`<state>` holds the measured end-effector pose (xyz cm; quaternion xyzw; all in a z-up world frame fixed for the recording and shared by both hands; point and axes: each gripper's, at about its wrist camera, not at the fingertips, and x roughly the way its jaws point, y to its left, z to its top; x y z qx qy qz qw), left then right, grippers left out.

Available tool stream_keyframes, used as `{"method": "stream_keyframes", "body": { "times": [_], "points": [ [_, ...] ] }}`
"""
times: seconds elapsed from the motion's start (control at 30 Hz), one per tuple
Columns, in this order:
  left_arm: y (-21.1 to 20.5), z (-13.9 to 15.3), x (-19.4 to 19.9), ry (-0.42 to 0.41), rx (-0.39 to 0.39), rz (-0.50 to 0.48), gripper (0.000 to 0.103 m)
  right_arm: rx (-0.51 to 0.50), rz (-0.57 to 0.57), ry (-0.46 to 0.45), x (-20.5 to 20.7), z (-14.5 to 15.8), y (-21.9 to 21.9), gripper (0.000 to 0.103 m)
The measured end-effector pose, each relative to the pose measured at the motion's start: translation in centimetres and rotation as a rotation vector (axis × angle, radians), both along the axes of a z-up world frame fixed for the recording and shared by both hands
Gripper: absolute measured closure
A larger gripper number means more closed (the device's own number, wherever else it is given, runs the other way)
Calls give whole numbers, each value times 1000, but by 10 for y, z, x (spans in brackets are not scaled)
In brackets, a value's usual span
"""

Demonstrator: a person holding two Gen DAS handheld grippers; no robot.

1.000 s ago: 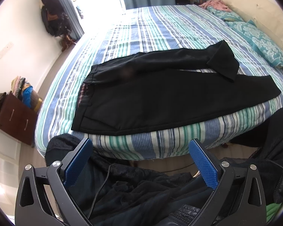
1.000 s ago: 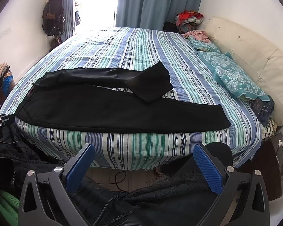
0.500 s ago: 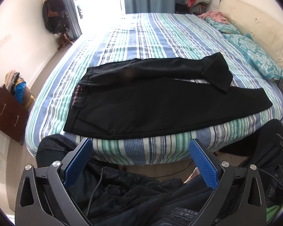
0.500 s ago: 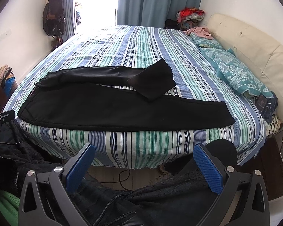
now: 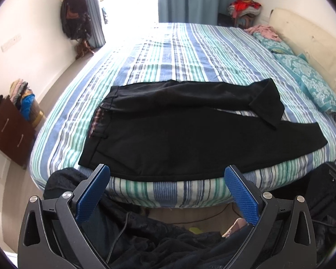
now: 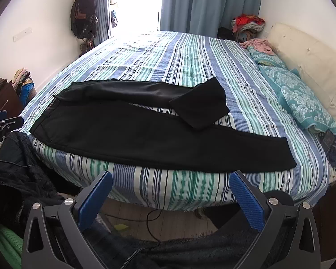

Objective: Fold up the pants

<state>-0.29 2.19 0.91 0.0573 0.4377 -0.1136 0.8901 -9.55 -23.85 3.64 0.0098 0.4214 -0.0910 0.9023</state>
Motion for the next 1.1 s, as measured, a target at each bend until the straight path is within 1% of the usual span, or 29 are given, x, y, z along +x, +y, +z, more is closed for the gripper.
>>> {"method": "stream_keyframes", "body": {
  "times": [0.1, 0.17, 0.2, 0.23, 0.27, 0.3, 0.4, 0.47, 0.57, 0.6, 0.67, 0.7, 0.73, 0.77, 0.8, 0.87, 1.0, 1.03, 1.1],
  "points": [
    [5, 3, 11, 16, -55, 37, 1, -80, 11, -38, 39, -6, -21, 0],
    [4, 1, 12, 27, -61, 40, 1, -110, 38, -7, 74, -24, -35, 2],
    [2, -1, 11, 33, -56, 39, 1, -114, 55, 20, 91, -35, -40, 13],
    [1, -3, 10, 40, -48, 37, 1, -120, 75, 47, 109, -47, -43, 20],
    [0, -6, 9, 48, -42, 37, 1, -140, 99, 71, 126, -59, -43, 32],
    [0, -8, 9, 57, -38, 39, 1, -170, 127, 90, 142, -70, -40, 34],
    [2, -16, 7, 90, -33, 54, 1, -237, 192, 121, 184, -102, -27, 34],
    [5, -19, 10, 109, -33, 70, 1, -279, 212, 144, 208, -122, -20, 34],
    [7, -22, 14, 129, -32, 85, 1, -331, 211, 168, 239, -150, -18, 34],
    [7, -23, 15, 134, -27, 87, 1, -343, 209, 178, 247, -158, -19, 34],
    [6, -26, 17, 147, -13, 88, 1, -322, 219, 218, 258, -172, -29, 35],
    [5, -28, 18, 154, -5, 88, 1, -299, 224, 224, 261, -175, -36, 46],
    [4, -29, 18, 159, 2, 88, 1, -273, 225, 227, 263, -174, -45, 60],
    [3, -30, 19, 162, 7, 88, 1, -254, 211, 231, 263, -170, -57, 88],
    [2, -31, 20, 165, 11, 90, 1, -215, 185, 220, 260, -163, -72, 87],
    [1, -33, 22, 169, 14, 91, 1, -128, 90, 153, 247, -137, -111, 89],
    [-10, -40, 27, 195, 29, 67, 1, 66, -144, 48, 215, -87, -215, 89],
    [-14, -41, 27, 199, 33, 50, 1, 90, -205, 33, 209, -78, -243, 89],
    [-26, -41, 27, 196, 53, 10, 1, 86, -325, 14, 201, -64, -294, 89]
  ]
}}
